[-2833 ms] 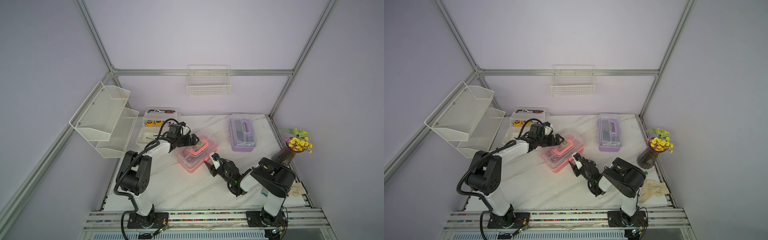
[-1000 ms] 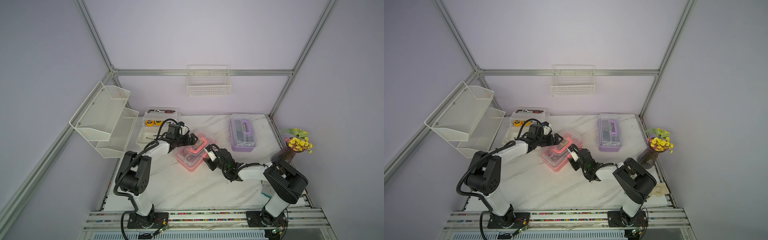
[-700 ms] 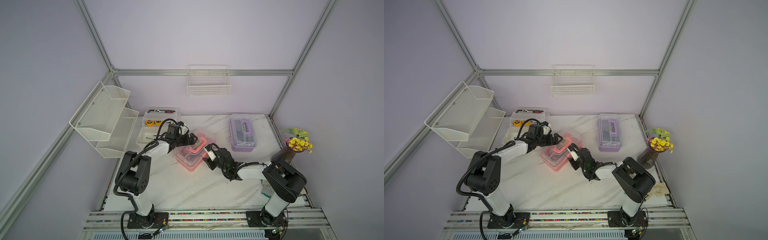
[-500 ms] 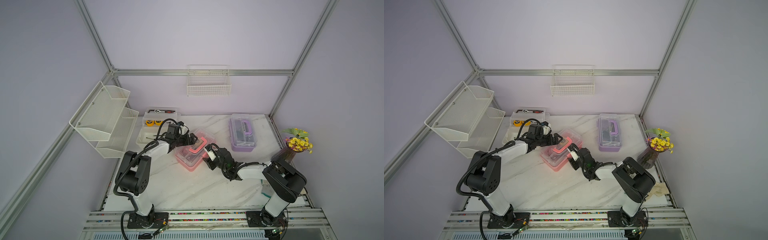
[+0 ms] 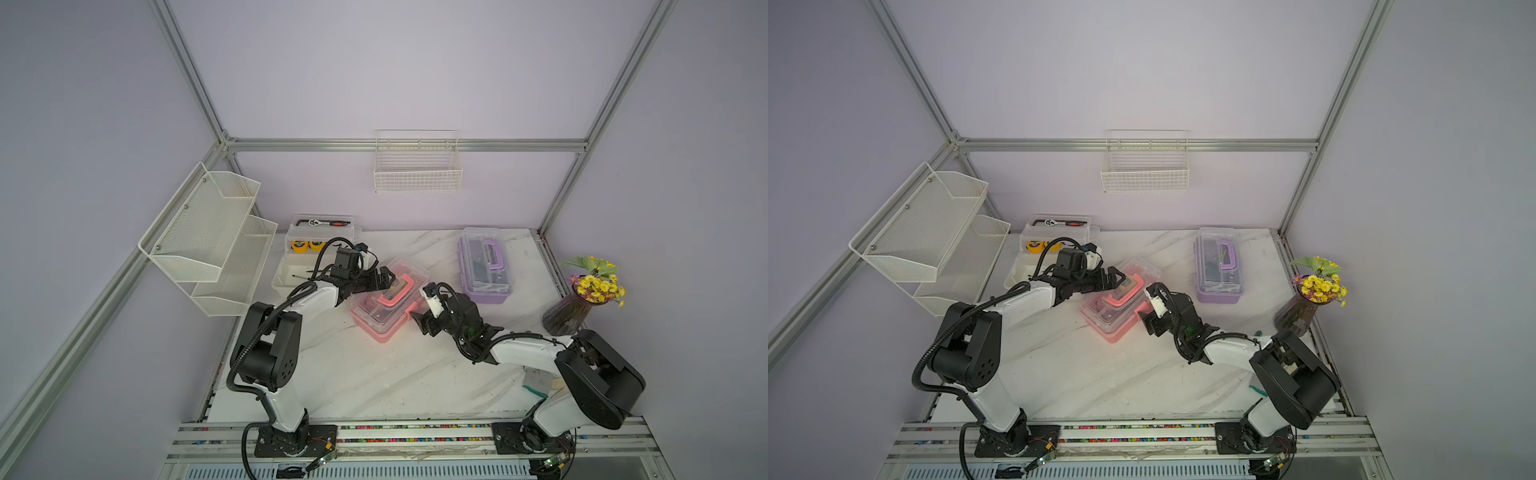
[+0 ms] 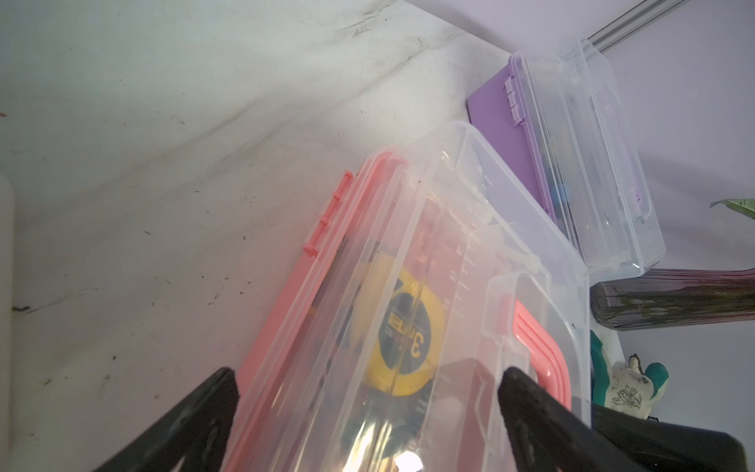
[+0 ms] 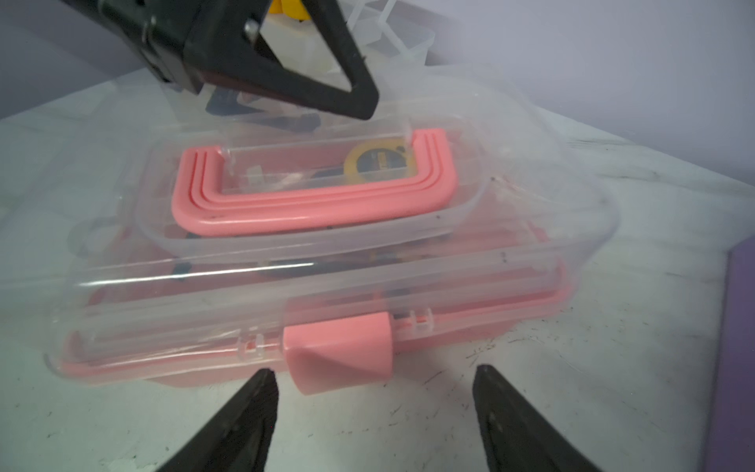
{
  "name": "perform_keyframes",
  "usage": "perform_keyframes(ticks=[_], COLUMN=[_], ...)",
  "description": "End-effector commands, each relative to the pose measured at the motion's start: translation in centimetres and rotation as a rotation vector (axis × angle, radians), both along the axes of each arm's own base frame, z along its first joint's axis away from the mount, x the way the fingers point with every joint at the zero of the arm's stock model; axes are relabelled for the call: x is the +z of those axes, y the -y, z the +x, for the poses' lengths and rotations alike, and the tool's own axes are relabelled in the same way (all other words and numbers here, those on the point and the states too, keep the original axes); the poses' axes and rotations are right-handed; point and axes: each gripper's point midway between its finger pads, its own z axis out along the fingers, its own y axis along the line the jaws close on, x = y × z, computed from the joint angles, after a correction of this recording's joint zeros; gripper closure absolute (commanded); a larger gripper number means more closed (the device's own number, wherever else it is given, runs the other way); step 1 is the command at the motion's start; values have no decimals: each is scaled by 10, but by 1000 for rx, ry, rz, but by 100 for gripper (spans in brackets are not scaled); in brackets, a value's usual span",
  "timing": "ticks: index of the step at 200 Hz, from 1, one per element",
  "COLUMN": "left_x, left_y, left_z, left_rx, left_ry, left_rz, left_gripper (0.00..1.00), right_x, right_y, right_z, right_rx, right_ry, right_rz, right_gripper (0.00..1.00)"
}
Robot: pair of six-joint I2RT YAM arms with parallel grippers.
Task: Close toolboxes
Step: Fasten the toolbox latch on the toolbox.
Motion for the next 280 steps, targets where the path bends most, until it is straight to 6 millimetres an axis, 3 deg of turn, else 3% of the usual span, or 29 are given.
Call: perform_keyframes(ticks=[1, 12, 17, 43, 67, 85, 116, 165, 200, 233, 280], left_x=[-6, -6, -6, -10, -17, -21, -23, -39, -35, -24, -31], left_y=[-1, -1, 0, 1, 3, 5, 3, -5, -4, -3, 0], left_z=[-26, -26, -26, -27, -33, -37, -46, -71, -71, -69, -76], left_rx=[-23, -24, -27, -28, -39, -45, -46, -34, -38, -40, -59], left_ry=[-83, -87, -88, -105, -129, -141, -159, -224, -219, -198, -230], left_rz=[1, -3, -6, -14, -20, -23, -27, -20, -29, -30, -25], left_gripper=[0, 0, 0, 0, 1, 1, 2, 4, 6, 6, 8], right_x=[12, 7, 16, 17, 15, 0, -2, -9, -16, -26, -19], right_y=[9, 11, 11, 16, 9, 0, -7, -5, -10, -10, -16], right_z=[-9, -12, -14, -15, -20, -22, -23, -19, -16, -26, -32], right_rx=[-23, -40, -44, -107, -86, -72, -46, -64, -40, -37, -14], right_ry=[-99, -167, -172, -315, -488, -607, -647, -621, -634, -694, -686], right_rz=[147, 183, 219, 391, 555, 631, 743, 758, 767, 778, 769], right_gripper=[23, 23, 24, 26, 28, 36, 44, 46, 48, 50, 49])
